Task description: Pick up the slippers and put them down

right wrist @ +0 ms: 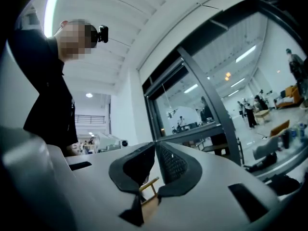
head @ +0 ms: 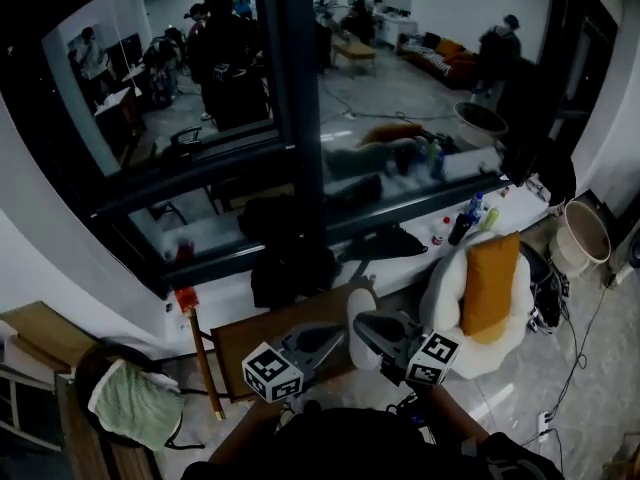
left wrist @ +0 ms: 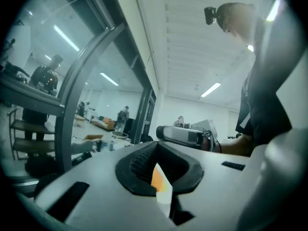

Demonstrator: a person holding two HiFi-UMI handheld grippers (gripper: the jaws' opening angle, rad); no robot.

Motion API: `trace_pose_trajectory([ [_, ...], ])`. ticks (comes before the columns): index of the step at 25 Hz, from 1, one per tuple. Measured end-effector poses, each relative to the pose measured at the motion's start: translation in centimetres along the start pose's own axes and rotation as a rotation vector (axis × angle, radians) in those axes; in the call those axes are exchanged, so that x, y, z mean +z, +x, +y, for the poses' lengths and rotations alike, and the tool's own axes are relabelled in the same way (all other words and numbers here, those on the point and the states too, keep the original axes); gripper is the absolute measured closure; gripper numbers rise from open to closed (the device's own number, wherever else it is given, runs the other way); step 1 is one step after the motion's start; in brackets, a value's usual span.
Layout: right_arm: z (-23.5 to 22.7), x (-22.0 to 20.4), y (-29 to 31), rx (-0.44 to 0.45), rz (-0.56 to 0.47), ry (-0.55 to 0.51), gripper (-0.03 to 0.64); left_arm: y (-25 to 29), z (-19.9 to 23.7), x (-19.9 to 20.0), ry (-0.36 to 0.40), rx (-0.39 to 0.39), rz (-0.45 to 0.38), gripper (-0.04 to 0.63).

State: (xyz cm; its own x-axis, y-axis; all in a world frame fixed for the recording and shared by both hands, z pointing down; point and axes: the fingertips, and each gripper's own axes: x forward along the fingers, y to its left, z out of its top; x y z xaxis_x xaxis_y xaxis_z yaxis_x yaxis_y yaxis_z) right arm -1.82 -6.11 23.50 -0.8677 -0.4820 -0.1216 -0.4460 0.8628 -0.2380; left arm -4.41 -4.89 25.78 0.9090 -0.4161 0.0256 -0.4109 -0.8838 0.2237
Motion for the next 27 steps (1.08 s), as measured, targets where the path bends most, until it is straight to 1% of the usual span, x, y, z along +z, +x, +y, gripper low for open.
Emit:
trace_pose_trajectory([
  [3, 1.5, -0.2, 1.4, 0.066, 0.012, -0.041, 0.571, -1.0, 0.7, 0.8, 0.026, 0.022, -0.009, 0.584],
  [6, 1.9, -1.1, 2.4, 0.082, 0.03, -0.057, 0.571, -2.1, 1.4, 0.6, 0.042, 0.028, 0.0, 0.584],
  [8, 1.7, -1.7, 2.5, 0.074, 0.04, -0.064, 0.571, -2.4, 1.8, 0.1, 0.047, 0.021, 0.01, 0.584],
  [10, 1.1, -2.2, 2.3, 0.052, 0.051, -0.066, 0.571, -2.4, 2.0, -0.3, 0.049, 0.009, 0.011, 0.584],
  [14, -0.6, -2.5, 1.7, 0.0, 0.069, -0.061, 0.571, -2.1, 2.7, -0.6, 0.031, -0.011, 0.001, 0.584],
  [16, -1.2, -2.6, 1.5, -0.012, 0.077, -0.07, 0.571, -1.7, 2.9, -0.8, 0.037, -0.016, 0.005, 0.584],
  [21, -1.7, -3.7, 1.2, -0.022, 0.115, -0.052, 0.571, -1.2, 2.7, -1.9, 0.055, -0.034, 0.041, 0.584],
  [24, -1.8, -3.8, 1.0, -0.02, 0.129, -0.049, 0.571, -0.9, 2.6, -2.0, 0.063, -0.038, 0.046, 0.584],
  [27, -1.3, -3.8, 1.1, -0.019, 0.166, -0.036, 0.571, -0.9, 2.6, -2.1, 0.057, -0.035, 0.046, 0.584],
])
